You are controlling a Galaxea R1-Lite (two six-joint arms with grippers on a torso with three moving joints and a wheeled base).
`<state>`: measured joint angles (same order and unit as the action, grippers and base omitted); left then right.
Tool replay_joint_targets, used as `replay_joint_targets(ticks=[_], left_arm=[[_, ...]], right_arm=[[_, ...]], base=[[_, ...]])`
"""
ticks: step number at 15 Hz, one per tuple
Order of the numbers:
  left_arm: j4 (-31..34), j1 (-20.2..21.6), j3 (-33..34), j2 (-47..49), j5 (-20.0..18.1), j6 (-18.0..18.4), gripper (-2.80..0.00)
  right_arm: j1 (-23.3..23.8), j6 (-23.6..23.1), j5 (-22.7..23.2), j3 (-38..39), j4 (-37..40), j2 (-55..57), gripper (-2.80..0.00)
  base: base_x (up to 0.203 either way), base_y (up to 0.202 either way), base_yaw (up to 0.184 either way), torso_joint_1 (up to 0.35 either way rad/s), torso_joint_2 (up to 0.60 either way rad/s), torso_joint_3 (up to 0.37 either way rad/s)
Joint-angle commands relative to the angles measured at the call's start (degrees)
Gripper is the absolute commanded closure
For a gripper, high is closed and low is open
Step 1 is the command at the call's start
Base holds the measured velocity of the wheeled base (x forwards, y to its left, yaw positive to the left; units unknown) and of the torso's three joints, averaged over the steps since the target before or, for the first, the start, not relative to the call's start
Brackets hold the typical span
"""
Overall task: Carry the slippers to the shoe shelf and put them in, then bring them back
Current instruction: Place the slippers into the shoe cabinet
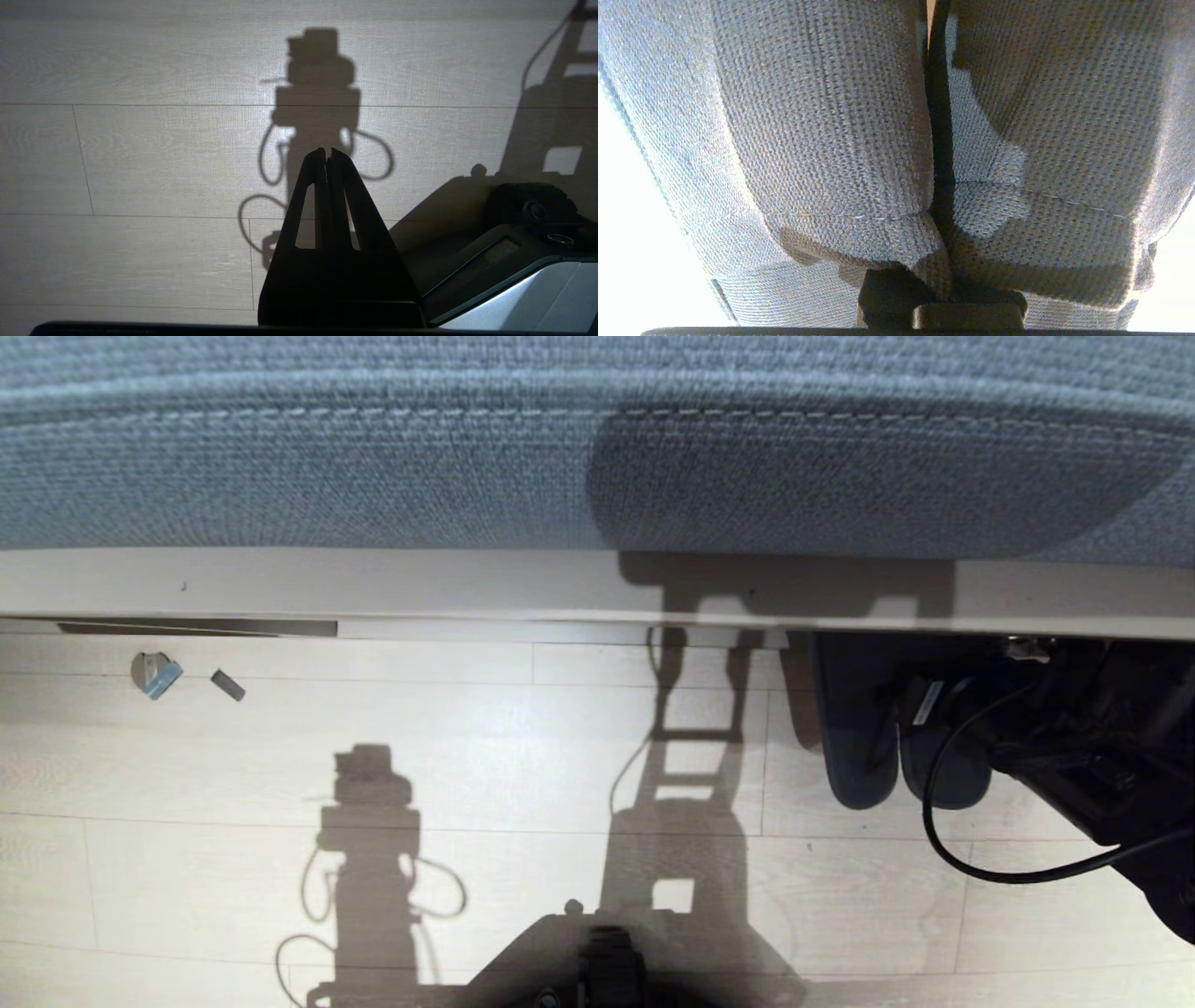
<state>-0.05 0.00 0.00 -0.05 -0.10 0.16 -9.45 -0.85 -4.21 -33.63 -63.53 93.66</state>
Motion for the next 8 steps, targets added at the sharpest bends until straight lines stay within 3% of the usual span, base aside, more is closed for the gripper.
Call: replay_joint_targets(ticks=[1,8], left_arm=[[0.0,0.0,0.0,0.0,0.0,-0.1,0.00],[0.0,0.0,0.0,0.0,0.0,-0.2,0.00]], right_arm=[[0.0,0.0,0.0,0.1,-0.4,-1.0,0.00],[0.0,-0.1,-0.1,0.5,-2.8,-0.8,0.00]], base=[[0.000,0.000,0.000,0.000,0.00,0.000],[0.000,0.000,0.000,0.000,0.00,0.000]])
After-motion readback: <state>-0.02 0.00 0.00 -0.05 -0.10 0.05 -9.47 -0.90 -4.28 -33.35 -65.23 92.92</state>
